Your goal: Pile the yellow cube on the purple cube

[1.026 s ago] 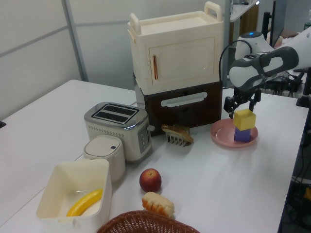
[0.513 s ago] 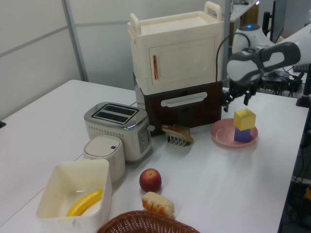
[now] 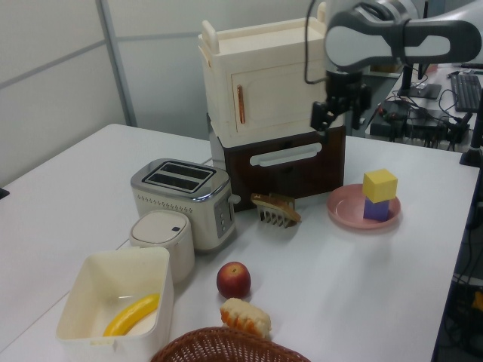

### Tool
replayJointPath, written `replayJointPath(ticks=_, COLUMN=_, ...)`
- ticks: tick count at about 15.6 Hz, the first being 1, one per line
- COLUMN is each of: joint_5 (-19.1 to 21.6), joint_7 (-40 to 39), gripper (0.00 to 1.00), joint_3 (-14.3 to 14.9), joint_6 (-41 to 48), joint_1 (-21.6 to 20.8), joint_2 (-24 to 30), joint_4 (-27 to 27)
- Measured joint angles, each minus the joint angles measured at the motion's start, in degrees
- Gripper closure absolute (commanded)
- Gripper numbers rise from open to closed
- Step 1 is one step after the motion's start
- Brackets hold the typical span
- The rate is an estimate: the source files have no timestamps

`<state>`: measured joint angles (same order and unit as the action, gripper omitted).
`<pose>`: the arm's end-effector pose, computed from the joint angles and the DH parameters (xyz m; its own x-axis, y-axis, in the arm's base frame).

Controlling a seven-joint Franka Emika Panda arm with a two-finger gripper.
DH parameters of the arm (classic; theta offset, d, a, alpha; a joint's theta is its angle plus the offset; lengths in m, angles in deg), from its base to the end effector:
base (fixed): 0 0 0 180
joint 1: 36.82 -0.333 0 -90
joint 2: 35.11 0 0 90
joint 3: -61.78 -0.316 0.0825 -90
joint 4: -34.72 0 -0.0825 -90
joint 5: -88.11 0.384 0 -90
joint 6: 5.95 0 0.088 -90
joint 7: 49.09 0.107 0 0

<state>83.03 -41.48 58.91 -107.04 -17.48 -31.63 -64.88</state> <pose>0.5262 -0.1629 0.5959 0.9155 -0.3904 0.0971 -0.3981 -0.9139 0.0789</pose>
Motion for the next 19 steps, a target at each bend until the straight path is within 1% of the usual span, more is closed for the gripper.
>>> replayJointPath(ticks=2, joint_5=0.0, joint_7=0.8, gripper=0.0, joint_3=-5.6, joint_6=1.5, joint_1=-0.4, joint_2=-0.1, joint_4=1.5)
replayJointPath(ticks=3, joint_5=0.0, joint_7=1.1, gripper=0.0, joint_3=-7.6, joint_6=1.6, joint_1=-1.4, joint_2=-0.2, joint_4=1.6)
replayJointPath(ticks=4, joint_5=0.0, joint_7=1.8, gripper=0.0, joint_3=-8.7, joint_6=1.6, joint_1=-3.3, joint_2=-0.3, joint_4=1.7)
replayJointPath(ticks=5, joint_5=0.0, joint_7=2.9, gripper=0.0, joint_3=-8.9, joint_6=1.6, joint_1=-5.7, joint_2=-0.6, joint_4=1.7)
replayJointPath(ticks=6, joint_5=0.0, joint_7=4.6, gripper=0.0, joint_3=-8.5, joint_6=1.6, joint_1=-8.8, joint_2=-0.9, joint_4=1.7)
replayJointPath(ticks=7, joint_5=0.0, joint_7=5.8, gripper=0.0, joint_3=-7.3, joint_6=1.6, joint_1=-11.8, joint_2=-1.1, joint_4=1.7)
replayJointPath(ticks=8, joint_5=0.0, joint_7=6.6, gripper=0.0, joint_3=-5.1, joint_6=1.6, joint_1=-15.2, joint_2=-1.4, joint_4=1.7)
replayJointPath(ticks=9, joint_5=0.0, joint_7=7.3, gripper=0.0, joint_3=-1.1, joint_6=1.6, joint_1=-20.2, joint_2=-1.8, joint_4=1.7)
replayJointPath(ticks=10, joint_5=0.0, joint_7=7.3, gripper=0.0, joint_3=0.7, joint_6=1.6, joint_1=-21.9, joint_2=-2.0, joint_4=1.7)
replayJointPath(ticks=11, joint_5=0.0, joint_7=7.3, gripper=0.0, joint_3=1.8, joint_6=1.6, joint_1=-22.6, joint_2=-2.1, joint_4=1.7)
replayJointPath(ticks=14, joint_5=0.1, joint_7=7.3, gripper=0.0, joint_3=4.0, joint_6=1.6, joint_1=-22.7, joint_2=-2.6, joint_4=1.7)
replayJointPath(ticks=16, joint_5=0.1, joint_7=7.3, gripper=0.0, joint_3=6.0, joint_6=1.6, joint_1=-22.8, joint_2=-3.1, joint_4=1.7)
replayJointPath(ticks=17, joint_5=0.6, joint_7=7.1, gripper=0.0, joint_3=7.9, joint_6=1.6, joint_1=-23.0, joint_2=-3.3, joint_4=1.7)
replayJointPath(ticks=19, joint_5=3.2, joint_7=3.8, gripper=0.0, joint_3=12.5, joint_6=1.6, joint_1=-23.7, joint_2=-3.4, joint_4=1.9)
